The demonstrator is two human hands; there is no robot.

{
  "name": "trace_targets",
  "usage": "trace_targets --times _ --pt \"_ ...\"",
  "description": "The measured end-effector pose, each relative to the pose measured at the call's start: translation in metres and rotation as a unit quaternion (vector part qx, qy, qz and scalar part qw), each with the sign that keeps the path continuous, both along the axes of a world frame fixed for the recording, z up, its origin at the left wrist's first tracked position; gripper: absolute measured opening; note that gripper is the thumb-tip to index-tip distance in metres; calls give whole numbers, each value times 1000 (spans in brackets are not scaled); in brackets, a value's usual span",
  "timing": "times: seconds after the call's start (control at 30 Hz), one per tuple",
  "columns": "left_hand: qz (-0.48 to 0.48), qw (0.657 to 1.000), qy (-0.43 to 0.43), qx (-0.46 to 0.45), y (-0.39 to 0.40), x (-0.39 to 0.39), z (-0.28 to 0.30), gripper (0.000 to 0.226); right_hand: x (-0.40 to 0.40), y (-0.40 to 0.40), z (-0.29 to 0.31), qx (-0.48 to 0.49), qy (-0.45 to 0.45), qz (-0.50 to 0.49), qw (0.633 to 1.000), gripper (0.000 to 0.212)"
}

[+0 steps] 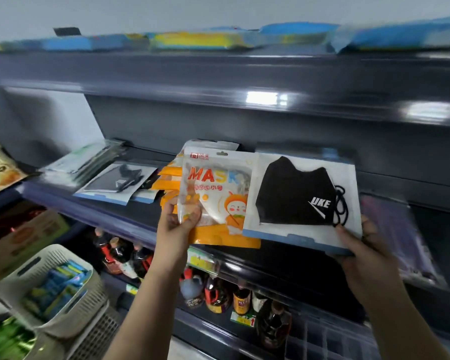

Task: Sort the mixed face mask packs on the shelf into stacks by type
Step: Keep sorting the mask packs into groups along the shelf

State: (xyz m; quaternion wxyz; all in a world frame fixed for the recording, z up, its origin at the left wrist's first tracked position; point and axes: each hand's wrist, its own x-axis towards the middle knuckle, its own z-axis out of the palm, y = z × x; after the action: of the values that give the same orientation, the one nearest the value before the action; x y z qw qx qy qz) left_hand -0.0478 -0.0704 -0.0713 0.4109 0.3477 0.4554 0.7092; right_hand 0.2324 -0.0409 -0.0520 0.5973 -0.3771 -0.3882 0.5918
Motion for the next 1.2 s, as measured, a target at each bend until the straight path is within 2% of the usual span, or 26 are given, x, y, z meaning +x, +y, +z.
trace_targets --times 0.27,0.4,0.77,0.9,1.03,1.2 --pt "92 996 13 -12 -53 -112 4 26 -118 -21 -1 -41 -27 37 998 28" --pt "114 993 13 -10 -79 -169 8 40 -182 -34 0 -38 -14 59 997 30" --pt "177 984 6 -7 -133 -303 6 40 -331 -58 -9 -42 -9 89 995 33" --pt "204 979 -9 -7 -139 -334 2 58 -370 -51 -13 -48 -22 69 996 36" --pt "249 968 -4 -5 -132 -360 -8 44 -402 -33 -15 -60 -18 62 996 36" --pt "277 961 -11 -6 -107 -392 -14 40 -436 -3 -19 -68 2 85 994 35"
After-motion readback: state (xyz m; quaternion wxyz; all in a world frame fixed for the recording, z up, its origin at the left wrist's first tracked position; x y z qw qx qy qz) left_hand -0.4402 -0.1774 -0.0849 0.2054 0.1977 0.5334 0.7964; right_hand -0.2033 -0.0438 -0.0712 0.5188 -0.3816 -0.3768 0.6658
